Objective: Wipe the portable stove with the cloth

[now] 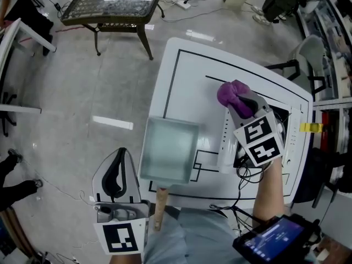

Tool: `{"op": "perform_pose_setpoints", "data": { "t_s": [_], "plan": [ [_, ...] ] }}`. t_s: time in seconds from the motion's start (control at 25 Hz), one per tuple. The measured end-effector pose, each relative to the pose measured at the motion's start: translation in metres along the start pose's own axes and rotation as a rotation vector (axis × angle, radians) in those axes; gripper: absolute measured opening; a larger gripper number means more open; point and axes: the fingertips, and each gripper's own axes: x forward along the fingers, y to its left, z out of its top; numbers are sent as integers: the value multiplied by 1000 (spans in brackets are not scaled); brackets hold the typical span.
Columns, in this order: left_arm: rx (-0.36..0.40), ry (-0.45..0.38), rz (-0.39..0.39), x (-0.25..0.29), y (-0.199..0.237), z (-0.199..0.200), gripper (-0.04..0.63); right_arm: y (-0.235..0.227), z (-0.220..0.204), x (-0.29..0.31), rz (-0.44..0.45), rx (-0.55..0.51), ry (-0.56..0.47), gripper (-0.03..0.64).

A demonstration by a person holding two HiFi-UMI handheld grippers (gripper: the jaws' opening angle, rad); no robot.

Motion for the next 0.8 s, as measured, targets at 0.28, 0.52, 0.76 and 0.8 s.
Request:
{"op": "perform_pose_setpoints", "data": {
  "t_s": [0.28,0.52,0.76,0.8],
  "plan": [
    [-10,78,5,-27,-6,-14,18,18,-11,-15,11,18,-8,109],
    [0,80,-16,-39,-12,-18,18,29,-19,-23,8,35,-9,110],
    [12,68,-38,-49,-14,-15,18,40,-27,-33,2,53,-6,109],
    [14,66,-41,-51,-14,-15,18,41,-28,-35,2,56,-7,110]
  ]
}}
